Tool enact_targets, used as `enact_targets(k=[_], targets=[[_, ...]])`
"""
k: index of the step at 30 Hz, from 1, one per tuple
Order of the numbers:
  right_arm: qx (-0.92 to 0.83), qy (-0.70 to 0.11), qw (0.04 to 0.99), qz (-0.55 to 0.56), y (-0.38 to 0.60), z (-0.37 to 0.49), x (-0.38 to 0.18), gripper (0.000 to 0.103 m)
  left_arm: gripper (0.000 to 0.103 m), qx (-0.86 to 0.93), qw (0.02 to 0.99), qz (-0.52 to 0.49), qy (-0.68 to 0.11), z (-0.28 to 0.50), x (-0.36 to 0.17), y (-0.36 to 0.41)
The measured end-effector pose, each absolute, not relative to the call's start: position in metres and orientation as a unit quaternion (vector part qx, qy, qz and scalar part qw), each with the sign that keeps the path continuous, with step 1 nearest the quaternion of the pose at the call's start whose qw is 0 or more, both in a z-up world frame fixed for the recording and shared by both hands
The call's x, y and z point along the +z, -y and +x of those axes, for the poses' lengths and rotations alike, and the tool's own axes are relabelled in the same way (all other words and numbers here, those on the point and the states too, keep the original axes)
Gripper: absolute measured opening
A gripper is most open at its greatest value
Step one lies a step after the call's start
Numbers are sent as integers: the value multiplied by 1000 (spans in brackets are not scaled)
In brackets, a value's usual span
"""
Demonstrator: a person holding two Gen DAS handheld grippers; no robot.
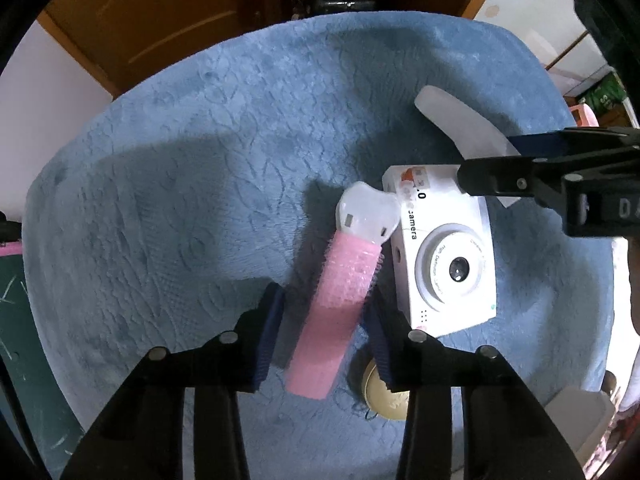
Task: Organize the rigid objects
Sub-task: 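Grasp the pink hair roller with the left tool while the right tool grasps the white plastic piece, then carry the hair roller with the left tool while the right tool carries the white piece to the tray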
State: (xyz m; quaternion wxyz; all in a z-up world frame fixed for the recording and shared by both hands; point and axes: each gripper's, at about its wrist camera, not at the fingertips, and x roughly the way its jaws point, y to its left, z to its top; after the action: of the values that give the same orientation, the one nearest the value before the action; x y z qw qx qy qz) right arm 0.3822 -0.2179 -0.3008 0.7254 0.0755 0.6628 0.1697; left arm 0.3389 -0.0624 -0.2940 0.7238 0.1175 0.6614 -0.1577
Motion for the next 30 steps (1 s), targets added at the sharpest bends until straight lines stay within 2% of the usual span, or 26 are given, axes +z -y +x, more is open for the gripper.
enact_targets(k=[2, 3, 4, 5, 16, 30], targets=[[166, -663, 727, 74, 212, 383, -301, 65, 38, -153, 726, 114, -660, 341, -295, 65], [165, -662, 727, 75, 211, 383, -300, 64, 30, -152, 727, 113, -660, 341, -294, 65], [167, -660, 728, 77, 208, 382, -300, 58, 28, -148, 728, 114, -659, 341, -294, 65], [164, -659, 730, 75, 206, 382, -300, 58, 26, -138, 730, 121, -658, 340, -294, 65], [154, -643, 746, 82, 218, 355, -277, 58, 25, -103, 754, 105, -640, 324, -259, 45], [162, -580, 785, 146, 250, 252, -183, 58, 25, -145, 799, 65, -580, 221, -158, 20]])
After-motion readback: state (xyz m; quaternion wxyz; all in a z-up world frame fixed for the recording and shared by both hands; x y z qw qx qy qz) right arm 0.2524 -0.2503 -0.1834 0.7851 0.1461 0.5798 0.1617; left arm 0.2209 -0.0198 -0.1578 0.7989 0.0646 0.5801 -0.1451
